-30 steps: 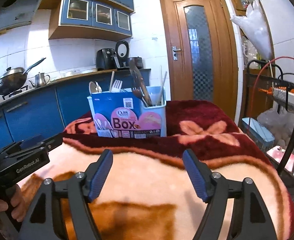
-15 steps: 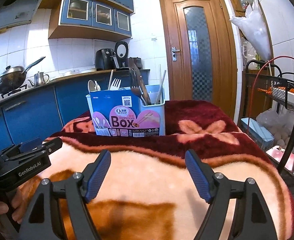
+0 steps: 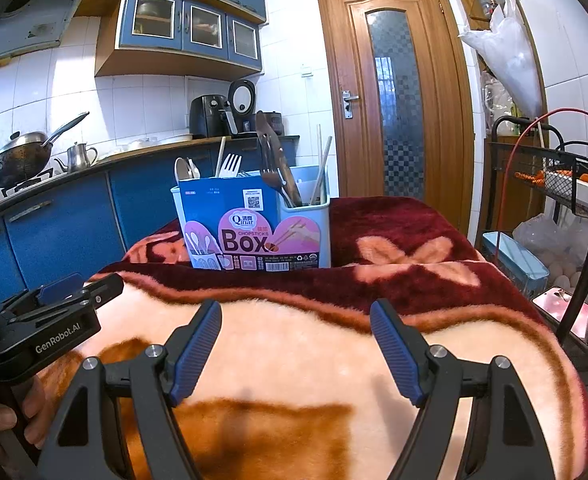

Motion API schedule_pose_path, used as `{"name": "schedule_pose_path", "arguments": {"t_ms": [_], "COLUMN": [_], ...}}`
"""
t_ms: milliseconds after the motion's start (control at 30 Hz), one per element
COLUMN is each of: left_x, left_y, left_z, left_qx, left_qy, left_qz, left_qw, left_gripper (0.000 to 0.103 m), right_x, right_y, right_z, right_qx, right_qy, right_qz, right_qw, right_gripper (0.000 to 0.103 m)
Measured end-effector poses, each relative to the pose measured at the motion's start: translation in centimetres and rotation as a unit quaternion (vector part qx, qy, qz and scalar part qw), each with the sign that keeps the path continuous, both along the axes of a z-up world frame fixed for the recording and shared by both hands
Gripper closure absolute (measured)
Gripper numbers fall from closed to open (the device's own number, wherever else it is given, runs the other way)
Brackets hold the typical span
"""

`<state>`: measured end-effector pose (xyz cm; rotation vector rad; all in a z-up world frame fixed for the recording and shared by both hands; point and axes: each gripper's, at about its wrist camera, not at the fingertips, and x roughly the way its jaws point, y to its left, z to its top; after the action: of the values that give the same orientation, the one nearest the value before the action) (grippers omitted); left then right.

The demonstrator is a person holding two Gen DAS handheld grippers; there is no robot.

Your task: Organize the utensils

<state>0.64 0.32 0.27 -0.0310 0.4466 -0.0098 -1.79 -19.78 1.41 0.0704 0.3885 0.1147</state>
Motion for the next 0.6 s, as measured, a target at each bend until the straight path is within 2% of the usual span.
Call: {"name": "schedule_pose_path", "arguments": {"t_ms": [600], "left_x": [-0.33], "left_y": [-0.14], "left_z": [0.24], "left_qx": [0.002], "left_qy": [-0.004], "left_qz": [-0.003], "left_qw": [1.0], "left_gripper": [0.041], "right_x": [-0.05], "right_y": [0.01], "right_z": [-0.03], "right_qx": [-0.001], "right_qy": [0.0], "right_qz": [0.0], "right_qw": [1.0], "right_gripper": [0.024]}}
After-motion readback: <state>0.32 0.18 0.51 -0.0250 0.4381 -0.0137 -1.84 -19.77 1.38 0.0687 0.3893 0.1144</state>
